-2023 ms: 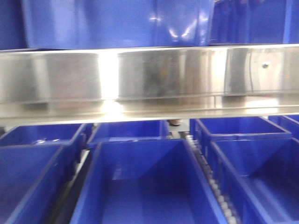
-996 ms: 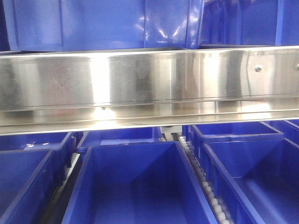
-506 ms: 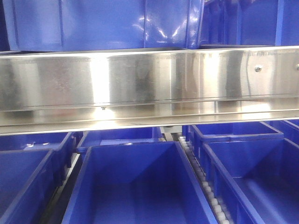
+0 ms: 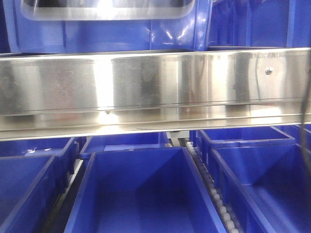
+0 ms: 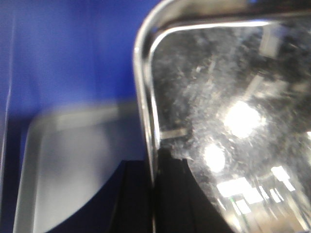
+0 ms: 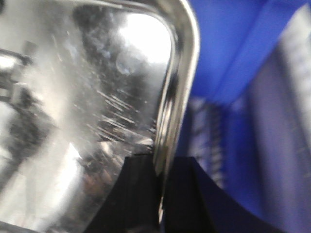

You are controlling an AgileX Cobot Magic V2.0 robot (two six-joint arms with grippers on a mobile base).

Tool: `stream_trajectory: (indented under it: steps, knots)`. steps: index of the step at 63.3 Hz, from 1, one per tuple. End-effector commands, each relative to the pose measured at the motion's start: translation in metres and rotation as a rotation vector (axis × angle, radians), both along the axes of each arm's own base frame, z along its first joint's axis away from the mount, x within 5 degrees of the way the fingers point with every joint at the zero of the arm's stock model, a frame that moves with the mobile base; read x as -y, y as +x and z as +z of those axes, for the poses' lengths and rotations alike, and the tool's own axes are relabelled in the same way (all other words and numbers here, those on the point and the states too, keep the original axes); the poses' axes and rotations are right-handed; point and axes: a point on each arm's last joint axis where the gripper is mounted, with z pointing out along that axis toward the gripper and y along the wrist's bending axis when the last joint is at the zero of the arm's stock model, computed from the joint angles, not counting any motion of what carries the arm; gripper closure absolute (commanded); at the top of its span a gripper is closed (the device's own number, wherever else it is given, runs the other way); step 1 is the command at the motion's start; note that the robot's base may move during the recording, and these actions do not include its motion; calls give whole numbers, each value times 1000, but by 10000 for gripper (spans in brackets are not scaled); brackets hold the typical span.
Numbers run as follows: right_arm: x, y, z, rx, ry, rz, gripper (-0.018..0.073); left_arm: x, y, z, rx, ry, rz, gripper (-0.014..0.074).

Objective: Stack silver trays without gaps
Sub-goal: 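Lower the held tray with both grippers onto the steel tray stack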

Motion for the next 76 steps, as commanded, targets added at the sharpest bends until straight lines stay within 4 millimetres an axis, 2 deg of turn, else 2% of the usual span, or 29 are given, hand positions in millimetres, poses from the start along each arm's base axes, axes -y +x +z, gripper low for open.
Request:
stream_trajectory:
  steps: [1, 13, 59, 66, 70, 76]
  knots:
    - [-20, -2, 10, 95, 124, 115, 616, -5, 0, 3, -22, -67, 38, 613]
    - [-21, -4, 4, 26, 145, 90, 616, -21, 0, -3, -87, -63, 87, 613]
    - [-24, 0, -4, 12, 129, 90, 616, -14, -2, -3, -96, -68, 58, 609]
    - [-26, 2, -8, 6, 125, 92, 612, -14, -3, -4, -106, -65, 58, 542]
    - [-27, 3, -10, 3, 123, 92, 564, -14, -3, -4, -106, -65, 58, 482]
    - [-28, 4, -14, -8, 120, 90, 396, -14, -3, -4, -106, -65, 58, 364]
